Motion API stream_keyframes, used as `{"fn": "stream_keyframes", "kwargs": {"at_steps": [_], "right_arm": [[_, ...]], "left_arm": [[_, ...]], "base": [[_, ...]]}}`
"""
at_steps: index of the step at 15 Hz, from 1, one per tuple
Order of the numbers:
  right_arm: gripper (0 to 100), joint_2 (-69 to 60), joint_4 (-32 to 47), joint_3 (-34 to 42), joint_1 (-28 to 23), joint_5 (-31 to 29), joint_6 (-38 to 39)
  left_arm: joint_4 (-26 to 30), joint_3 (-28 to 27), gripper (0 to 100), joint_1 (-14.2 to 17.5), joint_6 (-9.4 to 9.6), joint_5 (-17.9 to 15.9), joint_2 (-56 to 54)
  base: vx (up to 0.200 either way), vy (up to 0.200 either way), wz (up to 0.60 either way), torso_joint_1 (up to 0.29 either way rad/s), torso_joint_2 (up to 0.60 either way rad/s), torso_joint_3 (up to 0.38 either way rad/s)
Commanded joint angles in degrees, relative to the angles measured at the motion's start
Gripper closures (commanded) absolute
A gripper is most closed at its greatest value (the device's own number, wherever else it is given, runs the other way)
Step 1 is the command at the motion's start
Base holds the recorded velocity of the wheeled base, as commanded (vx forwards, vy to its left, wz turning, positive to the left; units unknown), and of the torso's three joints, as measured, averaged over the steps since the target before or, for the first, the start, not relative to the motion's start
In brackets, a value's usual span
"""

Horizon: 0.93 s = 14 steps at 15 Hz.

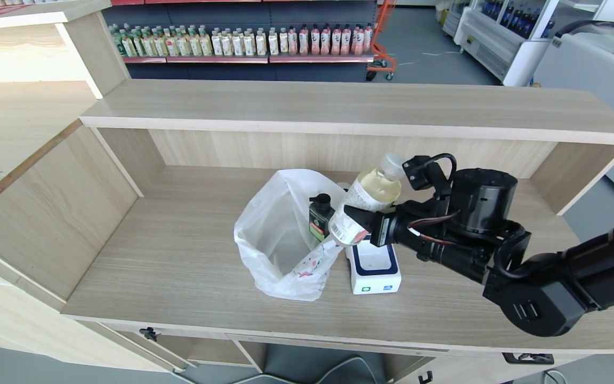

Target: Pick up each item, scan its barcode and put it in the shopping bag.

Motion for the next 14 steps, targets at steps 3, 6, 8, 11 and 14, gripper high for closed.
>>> {"fn": "stream_keyframes", "kwargs": {"at_steps": [3, 6, 8, 11, 14], "right_arm": [[100, 4.4, 1.3, -2.4, 2.2, 1.1, 0.5], [100, 8.0, 1.5, -5.5, 4.5, 1.1, 0.3], [100, 11.5, 1.6, -8.2, 5.3, 1.0, -0.4], [100, 15.5, 1.6, -11.2, 5.3, 0.9, -4.0], [100, 18.9, 1.6, -13.6, 5.7, 0.8, -8.8]], "left_arm": [[0.0, 0.0, 0, 0.0, -0.01, 0.0, 0.1], [0.0, 0.0, 0, 0.0, -0.01, 0.0, 0.1], [0.0, 0.0, 0, 0.0, -0.01, 0.0, 0.1], [0.0, 0.0, 0, 0.0, -0.01, 0.0, 0.1], [0.0, 0.0, 0, 0.0, -0.01, 0.0, 0.1]], "base": [[0.0, 0.0, 0.0, 0.0, 0.0, 0.0], [0.0, 0.0, 0.0, 0.0, 0.0, 0.0], [0.0, 0.0, 0.0, 0.0, 0.0, 0.0], [0.0, 0.0, 0.0, 0.0, 0.0, 0.0], [0.0, 0.0, 0.0, 0.0, 0.0, 0.0]]}}
